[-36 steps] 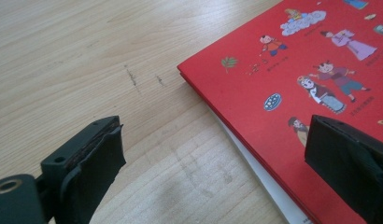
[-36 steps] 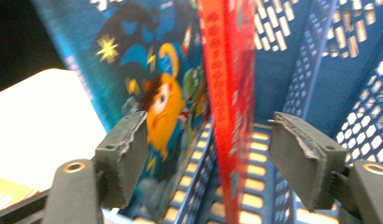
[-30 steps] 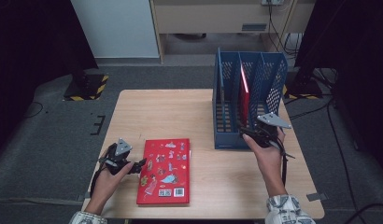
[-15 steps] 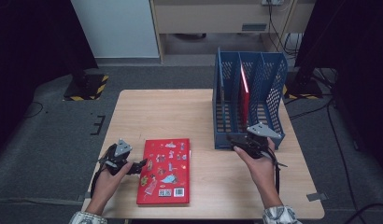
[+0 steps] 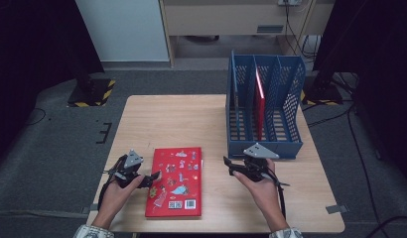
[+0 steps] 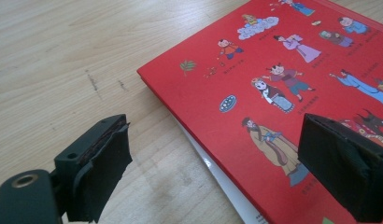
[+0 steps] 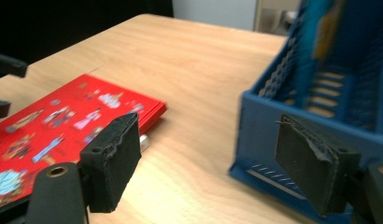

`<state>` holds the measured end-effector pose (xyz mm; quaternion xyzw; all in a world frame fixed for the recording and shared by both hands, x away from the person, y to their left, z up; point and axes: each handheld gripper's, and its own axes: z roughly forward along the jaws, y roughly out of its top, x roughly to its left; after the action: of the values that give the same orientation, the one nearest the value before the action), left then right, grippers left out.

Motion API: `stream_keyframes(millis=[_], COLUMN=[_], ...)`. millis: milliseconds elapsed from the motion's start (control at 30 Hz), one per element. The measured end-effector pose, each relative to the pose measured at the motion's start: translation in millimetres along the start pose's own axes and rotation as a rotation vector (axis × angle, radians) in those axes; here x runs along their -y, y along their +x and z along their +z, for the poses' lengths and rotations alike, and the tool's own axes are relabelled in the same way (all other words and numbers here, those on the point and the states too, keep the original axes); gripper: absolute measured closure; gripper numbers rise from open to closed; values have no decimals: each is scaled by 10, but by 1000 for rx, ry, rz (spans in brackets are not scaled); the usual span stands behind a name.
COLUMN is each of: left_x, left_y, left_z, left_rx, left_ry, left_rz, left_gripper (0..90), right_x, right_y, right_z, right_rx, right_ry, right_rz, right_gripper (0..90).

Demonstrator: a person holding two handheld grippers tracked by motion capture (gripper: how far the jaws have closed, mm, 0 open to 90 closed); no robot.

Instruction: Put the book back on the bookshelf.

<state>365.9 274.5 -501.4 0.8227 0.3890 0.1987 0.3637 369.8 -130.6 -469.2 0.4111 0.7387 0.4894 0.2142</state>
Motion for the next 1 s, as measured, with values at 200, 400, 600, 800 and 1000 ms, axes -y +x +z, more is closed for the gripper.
stream_keyframes(millis=[200,400,600,800,1000], left_x=[3,8,7,15,11], left_y=[-24,-36,-62,-57,-83], left_z=[35,61,82,108,123], left_rx=[16,30,34,32,41], left_ry=[5,16,26,36,47], left_rz=[-7,-9,4,4,20], left_gripper=[74,66,64,62,62], right_x=[85,128,180,244,303], right_y=[154,253,387,543,681], right_z=[150,236,309,374,451], right_rx=[-44,-85,-128,-191,-263], right_ry=[37,53,83,125,169], right_rz=[-5,3,-8,-34,-43], right_gripper=[210,204,187,156,145])
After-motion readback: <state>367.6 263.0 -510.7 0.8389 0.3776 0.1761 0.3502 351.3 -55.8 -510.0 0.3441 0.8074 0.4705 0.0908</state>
